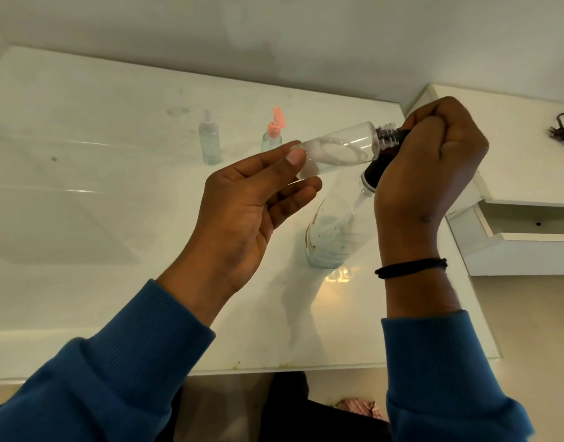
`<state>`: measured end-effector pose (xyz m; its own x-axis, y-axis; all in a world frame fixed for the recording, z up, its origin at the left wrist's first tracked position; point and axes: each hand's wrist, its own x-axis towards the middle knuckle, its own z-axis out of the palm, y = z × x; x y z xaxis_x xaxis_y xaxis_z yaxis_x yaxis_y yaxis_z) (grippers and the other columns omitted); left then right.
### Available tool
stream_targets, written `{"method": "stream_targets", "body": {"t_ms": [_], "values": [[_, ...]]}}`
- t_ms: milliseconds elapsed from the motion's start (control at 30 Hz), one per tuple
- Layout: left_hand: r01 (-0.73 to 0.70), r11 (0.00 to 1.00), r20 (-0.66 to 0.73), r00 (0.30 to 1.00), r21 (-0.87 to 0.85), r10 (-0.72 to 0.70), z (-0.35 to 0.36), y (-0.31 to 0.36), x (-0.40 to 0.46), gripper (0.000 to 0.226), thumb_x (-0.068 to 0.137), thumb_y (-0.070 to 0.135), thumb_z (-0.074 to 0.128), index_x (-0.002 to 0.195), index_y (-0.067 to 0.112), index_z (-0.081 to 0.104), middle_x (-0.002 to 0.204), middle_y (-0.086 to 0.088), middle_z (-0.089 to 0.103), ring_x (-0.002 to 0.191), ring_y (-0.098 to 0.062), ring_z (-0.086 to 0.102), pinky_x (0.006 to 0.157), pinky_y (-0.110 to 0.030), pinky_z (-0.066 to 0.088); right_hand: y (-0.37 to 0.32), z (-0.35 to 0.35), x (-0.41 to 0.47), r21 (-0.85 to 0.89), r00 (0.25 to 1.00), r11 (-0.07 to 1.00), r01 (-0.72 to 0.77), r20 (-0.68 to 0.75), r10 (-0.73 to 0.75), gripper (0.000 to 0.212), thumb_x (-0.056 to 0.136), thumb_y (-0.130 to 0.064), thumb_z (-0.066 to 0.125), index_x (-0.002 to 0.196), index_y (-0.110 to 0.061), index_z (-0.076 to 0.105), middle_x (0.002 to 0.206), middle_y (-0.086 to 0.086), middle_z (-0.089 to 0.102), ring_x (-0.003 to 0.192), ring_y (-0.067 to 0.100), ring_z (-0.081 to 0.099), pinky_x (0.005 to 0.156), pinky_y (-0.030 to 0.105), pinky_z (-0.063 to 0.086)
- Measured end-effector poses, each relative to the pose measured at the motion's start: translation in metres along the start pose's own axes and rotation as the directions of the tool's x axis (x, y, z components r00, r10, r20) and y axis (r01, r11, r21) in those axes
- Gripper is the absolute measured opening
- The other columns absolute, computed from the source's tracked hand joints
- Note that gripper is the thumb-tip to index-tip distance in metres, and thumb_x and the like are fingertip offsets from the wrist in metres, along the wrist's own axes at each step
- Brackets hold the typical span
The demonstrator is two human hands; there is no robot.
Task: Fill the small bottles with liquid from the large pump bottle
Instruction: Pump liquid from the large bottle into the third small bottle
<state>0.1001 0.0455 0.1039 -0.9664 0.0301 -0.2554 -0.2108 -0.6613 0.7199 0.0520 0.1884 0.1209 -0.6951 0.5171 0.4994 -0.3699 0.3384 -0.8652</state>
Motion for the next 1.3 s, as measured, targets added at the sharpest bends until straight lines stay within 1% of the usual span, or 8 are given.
{"method": "stream_targets", "body": {"t_ms": [133,300,467,633,800,1000,1133,1300], "values": [[0.002,1.0,-0.017,1.0,-0.003,-0.002,-0.0012,0.0003,-0.0006,0.042,0.075,0.018,0.073,0.115,0.002,0.073,0.107,-0.015,0.076,0.085,-0.024,0.075,0.073,-0.024,0.06,0.0017,0.0029,-0.0035,0.023,0.999,0.999,-0.033,0.007,0.033,0.032,0.081,0.011,0.031,0.062,-0.013,0.042,0.054,-0.007,0.035,0.046,0.003,0.034,0.046,0.013,0.028],[-0.005,1.0,0.008,1.0,0.006,0.005,0.0003,0.0002,-0.0012,0.043,0.077,0.019,0.071,0.117,0.004,0.071,0.111,-0.015,0.076,0.086,-0.023,0.076,0.074,-0.024,0.059,-0.0016,-0.0006,0.0041,-0.031,1.0,1.0,0.002,0.015,-0.001,0.024,0.078,0.006,0.033,0.065,-0.006,0.048,0.052,-0.012,0.036,0.048,0.004,0.033,0.048,0.015,0.03],[-0.001,1.0,-0.01,1.0,0.002,0.001,-0.0011,-0.0003,-0.001,0.044,0.075,0.019,0.073,0.116,0.002,0.072,0.107,-0.015,0.077,0.085,-0.024,0.075,0.074,-0.024,0.06,0.0009,0.0024,-0.0041,0.045,0.998,0.997,-0.055,0.011,0.054,0.028,0.081,0.012,0.031,0.066,-0.004,0.048,0.054,-0.006,0.035,0.044,0.003,0.033,0.044,0.014,0.028],[0.001,1.0,0.004,1.0,0.005,-0.001,0.0005,-0.0006,-0.0013,0.042,0.075,0.019,0.072,0.114,0.003,0.073,0.106,-0.014,0.077,0.086,-0.024,0.075,0.073,-0.023,0.059,-0.0014,-0.0008,0.003,0.005,1.0,1.0,-0.022,0.013,0.022,0.027,0.078,0.008,0.033,0.063,-0.01,0.046,0.052,-0.011,0.038,0.048,0.003,0.035,0.048,0.013,0.031],[0.0,1.0,-0.006,1.0,0.006,0.001,0.0,0.0002,-0.0006,0.042,0.074,0.019,0.073,0.113,0.004,0.073,0.106,-0.014,0.077,0.086,-0.025,0.075,0.074,-0.024,0.06,0.001,0.0013,-0.0013,0.063,0.999,0.997,-0.034,-0.002,0.034,0.031,0.081,0.01,0.031,0.064,-0.01,0.046,0.051,-0.012,0.035,0.044,0.004,0.032,0.044,0.015,0.028],[0.001,1.0,0.008,1.0,0.007,-0.001,0.0009,0.0004,-0.0011,0.043,0.075,0.02,0.072,0.115,0.004,0.072,0.107,-0.013,0.077,0.087,-0.024,0.076,0.073,-0.024,0.06,0.0,-0.0018,0.0035,-0.013,1.0,1.0,-0.005,0.0,0.005,0.026,0.078,0.009,0.033,0.064,-0.005,0.05,0.051,-0.011,0.037,0.046,0.004,0.035,0.047,0.016,0.03],[-0.002,1.0,-0.007,1.0,0.005,0.002,-0.0002,0.0008,-0.0005,0.043,0.074,0.02,0.073,0.113,0.004,0.073,0.108,-0.015,0.077,0.086,-0.024,0.075,0.074,-0.024,0.06,0.0007,0.0024,-0.0015,0.054,1.0,0.998,-0.022,-0.005,0.022,0.028,0.08,0.011,0.031,0.064,-0.008,0.046,0.051,-0.012,0.034,0.044,0.004,0.032,0.045,0.015,0.029],[0.002,1.0,0.004,1.0,0.012,-0.002,0.0007,0.0003,-0.0013,0.044,0.075,0.02,0.072,0.116,0.004,0.072,0.109,-0.014,0.077,0.089,-0.025,0.076,0.075,-0.024,0.06,0.0018,-0.0013,0.0024,-0.016,1.0,1.0,-0.013,-0.004,0.013,0.028,0.078,0.005,0.034,0.061,-0.014,0.045,0.048,-0.014,0.037,0.046,0.004,0.036,0.047,0.018,0.03]]}}
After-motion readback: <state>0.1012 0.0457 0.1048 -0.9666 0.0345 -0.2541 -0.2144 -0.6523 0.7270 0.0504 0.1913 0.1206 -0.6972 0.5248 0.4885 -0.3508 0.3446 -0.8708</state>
